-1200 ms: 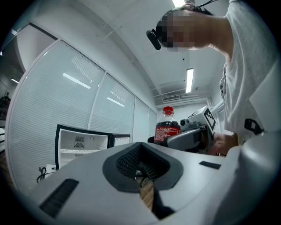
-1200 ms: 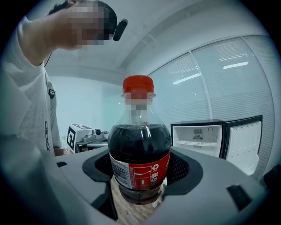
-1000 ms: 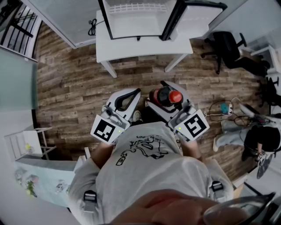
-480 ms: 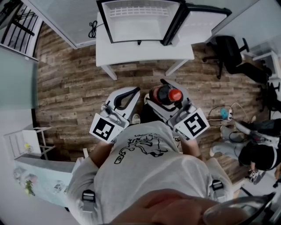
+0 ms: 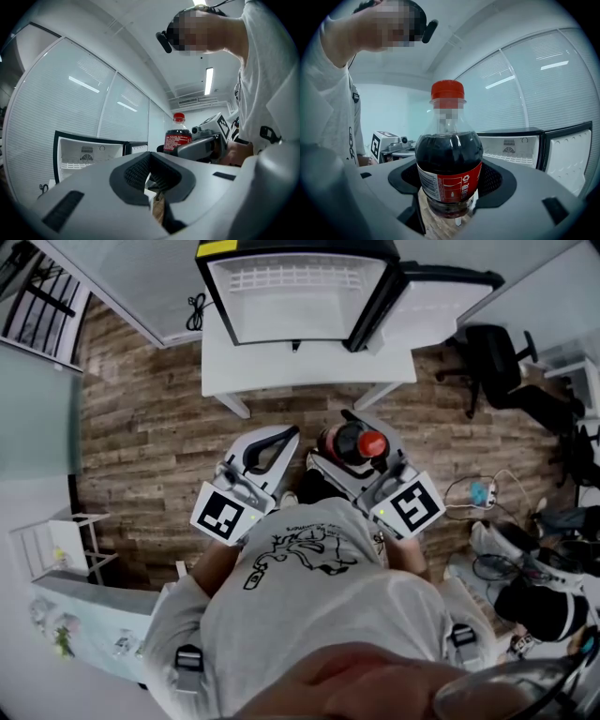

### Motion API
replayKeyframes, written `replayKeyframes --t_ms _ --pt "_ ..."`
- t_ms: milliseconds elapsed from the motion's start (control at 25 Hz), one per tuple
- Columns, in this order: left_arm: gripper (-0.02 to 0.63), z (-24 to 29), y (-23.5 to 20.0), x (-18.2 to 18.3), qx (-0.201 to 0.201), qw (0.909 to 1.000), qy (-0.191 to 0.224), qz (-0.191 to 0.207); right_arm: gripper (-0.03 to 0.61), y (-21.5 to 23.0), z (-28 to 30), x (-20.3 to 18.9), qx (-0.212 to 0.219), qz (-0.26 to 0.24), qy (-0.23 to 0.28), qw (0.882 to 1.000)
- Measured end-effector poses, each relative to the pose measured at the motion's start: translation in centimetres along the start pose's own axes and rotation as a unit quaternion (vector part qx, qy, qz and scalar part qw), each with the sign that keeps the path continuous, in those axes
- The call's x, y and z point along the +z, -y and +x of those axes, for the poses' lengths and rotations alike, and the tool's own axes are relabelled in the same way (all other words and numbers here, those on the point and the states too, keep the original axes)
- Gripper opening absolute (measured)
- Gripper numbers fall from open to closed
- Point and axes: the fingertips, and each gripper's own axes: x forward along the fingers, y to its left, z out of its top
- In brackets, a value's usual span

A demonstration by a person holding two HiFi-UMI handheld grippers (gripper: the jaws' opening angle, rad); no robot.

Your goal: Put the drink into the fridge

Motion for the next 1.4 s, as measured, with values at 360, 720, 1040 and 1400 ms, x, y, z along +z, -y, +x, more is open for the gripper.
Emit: replayKeyframes --t_ms 360,720,1040,1400 --pt "0.002 3.5 -2.1 0.4 0.01 0.9999 0.0 0.004 0.322 4.0 1.1 0.8 0.011 0.0 0.006 1.0" --pt "0.003 7.0 -3.9 0.4 0.021 0.9998 -0.007 0.004 0.322 7.8 1.8 1.1 0.023 0.004 0.007 1.0" --pt "0.002 10.5 -5.7 0.3 0.032 0.9995 -0.01 0.001 0.322 11.6 2.7 1.3 0.036 0.007 0.003 0.999" --pt "0.002 13.8 -7.4 -0.1 0.043 0.999 -0.011 -0.004 0.322 15.2 3.4 1.4 0.049 0.009 0.002 0.999"
